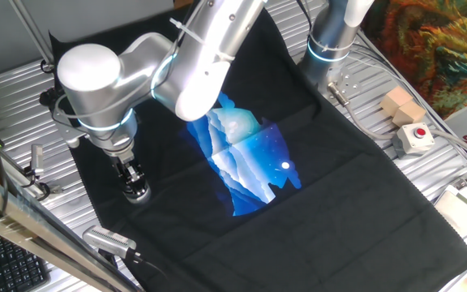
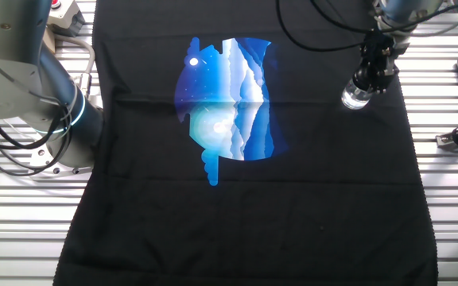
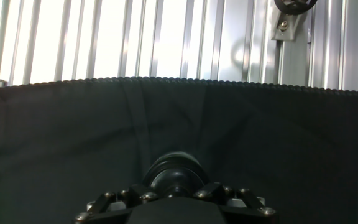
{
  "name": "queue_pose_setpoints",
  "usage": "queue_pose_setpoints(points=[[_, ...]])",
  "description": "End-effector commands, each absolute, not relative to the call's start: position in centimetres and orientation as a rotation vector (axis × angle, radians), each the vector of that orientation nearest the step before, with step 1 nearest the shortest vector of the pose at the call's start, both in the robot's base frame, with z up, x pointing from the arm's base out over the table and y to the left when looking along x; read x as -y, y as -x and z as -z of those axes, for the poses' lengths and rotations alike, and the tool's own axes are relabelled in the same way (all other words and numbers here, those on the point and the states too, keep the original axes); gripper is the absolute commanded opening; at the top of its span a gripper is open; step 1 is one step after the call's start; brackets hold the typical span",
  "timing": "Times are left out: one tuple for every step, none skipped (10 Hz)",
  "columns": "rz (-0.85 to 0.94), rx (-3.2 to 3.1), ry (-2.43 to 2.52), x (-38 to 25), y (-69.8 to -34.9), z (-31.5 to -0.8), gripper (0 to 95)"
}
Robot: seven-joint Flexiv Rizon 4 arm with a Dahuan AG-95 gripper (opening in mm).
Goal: Screw the lid onto the jar
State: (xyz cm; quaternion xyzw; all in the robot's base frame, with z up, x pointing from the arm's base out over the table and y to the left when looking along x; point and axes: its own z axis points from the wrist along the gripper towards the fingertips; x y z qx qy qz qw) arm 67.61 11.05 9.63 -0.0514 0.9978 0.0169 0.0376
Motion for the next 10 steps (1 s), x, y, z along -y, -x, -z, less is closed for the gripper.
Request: queue_pose_setpoints(points=[[-0.009,-3.062,0.161,-11.06,-67.56,-9.59,0.0],[-0.031,-3.06,0.144,-11.05,-67.57,-9.58,0.0],[-0.041,-3.058,0.134,-11.05,-67.57,-9.58,0.0],[-0.056,-3.054,0.114,-11.05,-67.57,-9.58,0.0],[-0.054,-3.053,0.107,-11.05,-67.57,-9.58,0.0],[-0.044,-3.053,0.102,-11.05,-67.57,-9.58,0.0],[-0.011,-3.056,0.101,-11.04,-67.57,-9.58,0.0],[-0.008,-3.056,0.099,-11.03,-67.57,-9.58,0.0],[-0.02,-3.054,0.087,-11.02,-67.57,-9.59,0.0],[-0.026,-3.052,0.08,-11.01,-67.57,-9.59,0.0]])
